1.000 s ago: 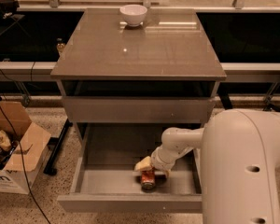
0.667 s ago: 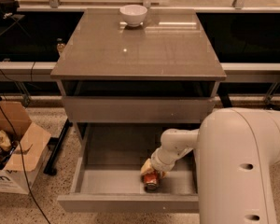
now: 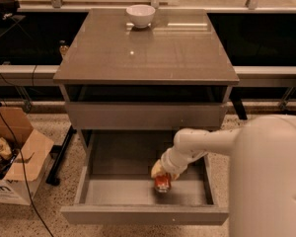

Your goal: Pick coke can from middle drawer and place on counter

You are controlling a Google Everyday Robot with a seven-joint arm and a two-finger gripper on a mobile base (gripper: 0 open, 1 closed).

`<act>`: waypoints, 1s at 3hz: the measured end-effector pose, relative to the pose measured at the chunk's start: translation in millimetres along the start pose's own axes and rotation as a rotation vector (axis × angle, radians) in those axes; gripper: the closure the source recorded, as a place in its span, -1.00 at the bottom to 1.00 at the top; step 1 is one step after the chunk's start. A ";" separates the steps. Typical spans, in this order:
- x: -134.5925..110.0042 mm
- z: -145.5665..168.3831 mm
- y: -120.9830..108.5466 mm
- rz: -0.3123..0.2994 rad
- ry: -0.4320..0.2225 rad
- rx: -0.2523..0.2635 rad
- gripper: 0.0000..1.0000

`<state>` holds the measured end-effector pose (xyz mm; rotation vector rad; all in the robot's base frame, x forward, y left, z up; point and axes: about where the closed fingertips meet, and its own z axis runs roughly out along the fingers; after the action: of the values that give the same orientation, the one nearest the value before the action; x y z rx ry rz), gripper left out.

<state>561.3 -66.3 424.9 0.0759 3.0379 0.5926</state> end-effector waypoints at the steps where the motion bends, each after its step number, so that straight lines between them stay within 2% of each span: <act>1: -1.5 -64.0 23.4 -0.088 -0.049 -0.112 1.00; 2: 17.3 -145.6 31.8 -0.225 -0.085 -0.183 1.00; 3: 23.5 -270.3 22.2 -0.405 -0.221 -0.197 1.00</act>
Offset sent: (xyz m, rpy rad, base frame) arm -0.0583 -0.0739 0.2597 0.2072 -0.4212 0.5380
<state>524.1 -145.6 682.6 -0.4385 2.6535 0.7781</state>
